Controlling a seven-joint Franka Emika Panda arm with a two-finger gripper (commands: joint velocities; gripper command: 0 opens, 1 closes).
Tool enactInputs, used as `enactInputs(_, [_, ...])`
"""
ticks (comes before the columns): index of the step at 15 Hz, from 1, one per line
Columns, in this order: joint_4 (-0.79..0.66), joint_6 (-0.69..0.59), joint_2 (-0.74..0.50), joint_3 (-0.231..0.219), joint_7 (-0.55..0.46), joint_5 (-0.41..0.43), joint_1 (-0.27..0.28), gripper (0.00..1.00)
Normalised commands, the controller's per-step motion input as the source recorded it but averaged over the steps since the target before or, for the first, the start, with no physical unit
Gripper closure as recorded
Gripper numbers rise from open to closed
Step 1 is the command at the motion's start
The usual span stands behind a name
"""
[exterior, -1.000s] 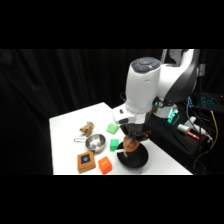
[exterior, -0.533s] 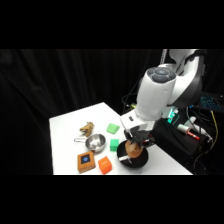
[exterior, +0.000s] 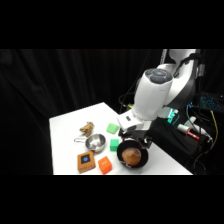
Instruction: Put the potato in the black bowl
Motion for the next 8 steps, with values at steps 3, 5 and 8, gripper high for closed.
enactInputs(3, [-0.01, -0.22, -0.29, 0.021, -0.16, 0.119, -0.065, 0.00])
enactInputs(5, [0.03, -0.30, -0.34, 0.019, -0.16, 0.147, -0.072, 0.00])
enactInputs(8, [0.12, -0.37, -0.30, 0.006, -0.18, 0.182, -0.088, 0.00])
